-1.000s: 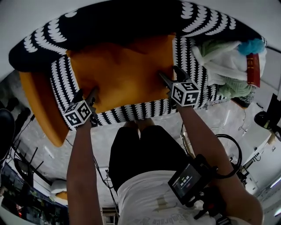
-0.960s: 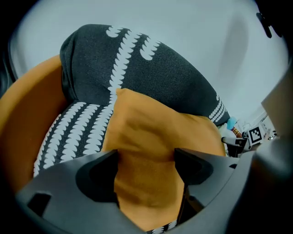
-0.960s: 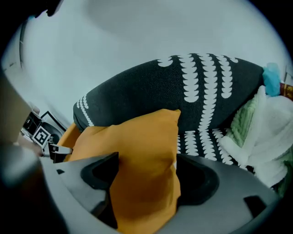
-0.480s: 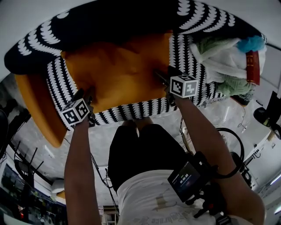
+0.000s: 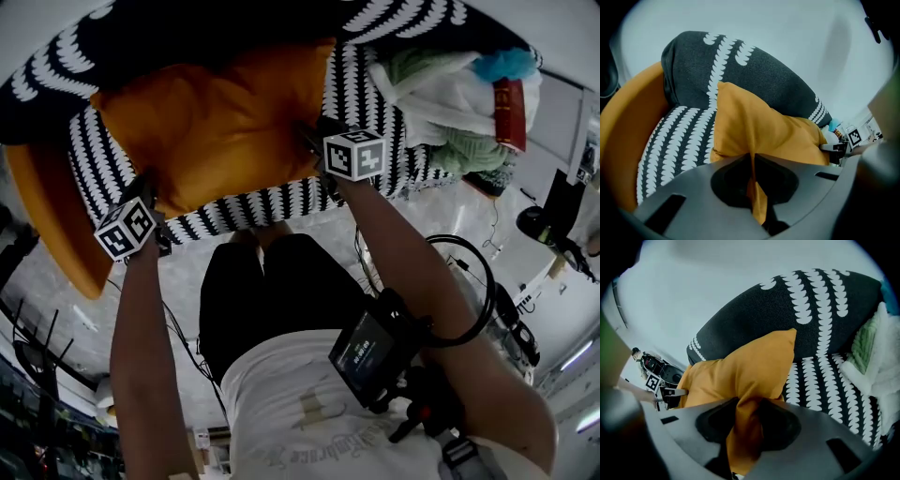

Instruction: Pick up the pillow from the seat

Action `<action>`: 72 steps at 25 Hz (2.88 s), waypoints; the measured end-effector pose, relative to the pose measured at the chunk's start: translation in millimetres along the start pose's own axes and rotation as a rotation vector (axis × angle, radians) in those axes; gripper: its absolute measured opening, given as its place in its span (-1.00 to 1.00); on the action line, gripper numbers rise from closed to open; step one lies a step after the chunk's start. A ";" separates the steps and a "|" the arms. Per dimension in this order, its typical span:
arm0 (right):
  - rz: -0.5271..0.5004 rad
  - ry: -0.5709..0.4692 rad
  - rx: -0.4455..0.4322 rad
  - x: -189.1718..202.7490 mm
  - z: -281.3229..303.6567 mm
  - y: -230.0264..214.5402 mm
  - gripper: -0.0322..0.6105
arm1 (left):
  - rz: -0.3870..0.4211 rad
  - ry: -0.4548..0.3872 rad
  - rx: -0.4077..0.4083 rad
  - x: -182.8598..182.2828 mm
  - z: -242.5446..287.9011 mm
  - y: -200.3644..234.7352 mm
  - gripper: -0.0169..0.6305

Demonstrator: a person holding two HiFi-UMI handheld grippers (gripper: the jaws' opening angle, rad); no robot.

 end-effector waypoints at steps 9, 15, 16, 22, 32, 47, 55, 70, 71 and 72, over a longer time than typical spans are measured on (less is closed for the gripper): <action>-0.031 -0.002 -0.037 1.7 -31.4 24.9 -0.46 | -0.019 -0.019 -0.026 21.6 -44.3 -9.6 -0.90; -0.059 -0.005 -0.064 8.2 -49.9 45.0 -0.46 | -0.046 -0.047 -0.027 35.7 -80.3 -13.3 -0.90; -0.065 -0.008 -0.067 9.2 -53.6 49.7 -0.46 | -0.046 -0.053 -0.028 36.7 -87.1 -13.3 -0.90; -0.091 -0.044 -0.089 2.9 -66.6 67.7 -0.46 | -0.031 -0.094 -0.037 29.4 -113.0 -16.5 -0.90; -0.150 -0.042 -0.140 4.7 -95.3 101.1 -0.45 | -0.040 -0.139 -0.073 35.4 -170.9 -26.0 -0.90; -0.359 -0.038 -0.270 -5.0 -107.3 198.1 -0.44 | -0.174 -0.295 -0.153 82.9 -275.6 0.7 -0.90; -0.475 -0.087 -0.348 -10.0 -124.7 284.6 -0.44 | -0.181 -0.428 -0.176 98.7 -353.2 23.9 -0.90; -0.680 -0.205 -0.523 -19.5 -160.0 403.5 -0.42 | -0.173 -0.695 -0.291 124.4 -468.0 33.6 -0.90; -0.686 -0.211 -0.530 -20.1 -164.5 406.4 -0.42 | -0.173 -0.705 -0.294 125.3 -472.8 31.2 -0.90; -0.691 -0.217 -0.534 -20.5 -170.4 408.6 -0.42 | -0.172 -0.714 -0.295 126.2 -477.9 27.7 -0.90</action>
Point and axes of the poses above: the fingertips, and each gripper's own axes: z forward along the fingers, y to its left, x out of its underside, the point moved 1 cm from there along -z, backward along the fingers, and after that the axes turned 6 degrees about -y, right-handed, at the moved point
